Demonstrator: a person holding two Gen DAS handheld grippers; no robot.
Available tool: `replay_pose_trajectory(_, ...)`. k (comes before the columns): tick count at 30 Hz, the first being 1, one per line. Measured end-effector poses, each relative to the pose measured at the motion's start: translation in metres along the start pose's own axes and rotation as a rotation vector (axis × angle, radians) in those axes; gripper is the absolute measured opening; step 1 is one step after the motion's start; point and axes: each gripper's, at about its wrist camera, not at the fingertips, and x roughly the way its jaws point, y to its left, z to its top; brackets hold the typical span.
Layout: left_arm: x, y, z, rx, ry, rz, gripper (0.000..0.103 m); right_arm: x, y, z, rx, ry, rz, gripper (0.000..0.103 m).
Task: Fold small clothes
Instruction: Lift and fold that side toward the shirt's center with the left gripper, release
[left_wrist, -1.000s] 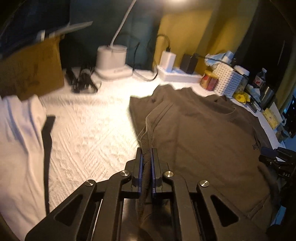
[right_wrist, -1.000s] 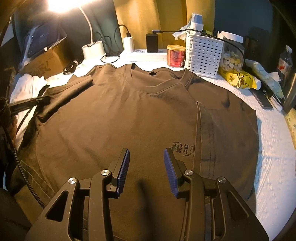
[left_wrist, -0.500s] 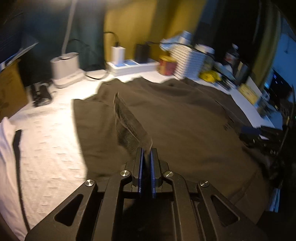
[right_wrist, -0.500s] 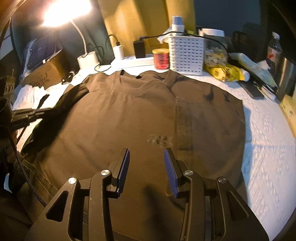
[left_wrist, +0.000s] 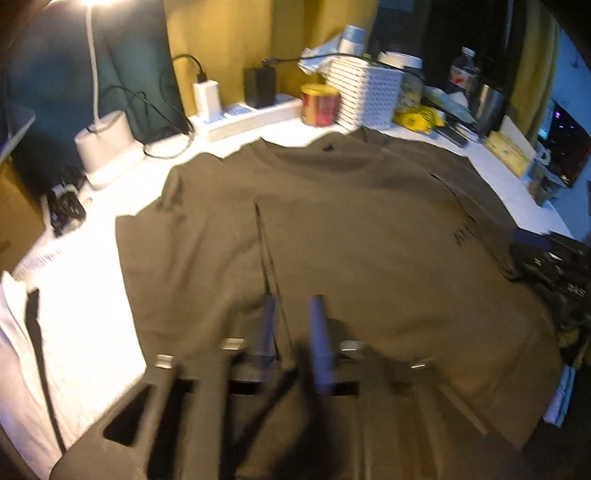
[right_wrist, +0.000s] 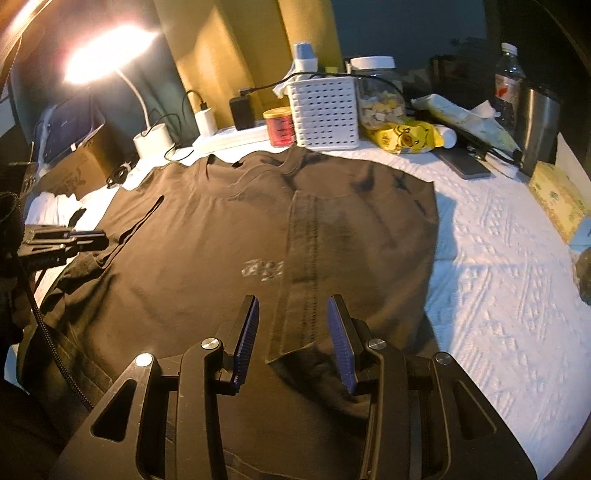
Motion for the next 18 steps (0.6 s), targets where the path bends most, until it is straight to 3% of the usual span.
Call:
replay_pose_trajectory(2, 0.004, 0.007, 0.010, -0.016, -0.028, 0.019, 0.066, -0.002, -0.003, 0.001, 0.002, -0.010, -0.001, 0.041)
replay_pose_trajectory(10, 0.045, 0.019, 0.035, 0.036, 0.022, 0.056, 0.065, -0.004, -0.014, 0.009, 0.008, -0.036, -0.007, 0.041)
replay_pose_trajectory(11, 0.049, 0.020, 0.036, 0.043, 0.024, 0.056, 0.056, -0.004, -0.016, 0.010, 0.010, -0.037, -0.010, 0.041)
replay_pose_trajectory(12, 0.053, 0.021, 0.037, 0.052, 0.030, 0.051, 0.036, -0.003, -0.017, 0.010, 0.011, -0.037, -0.012, 0.041)
replay_pose_trajectory(18, 0.061, 0.024, 0.044, 0.067, 0.027, 0.047, 0.007, 0.002, -0.026, 0.016, 0.023, -0.038, -0.030, 0.041)
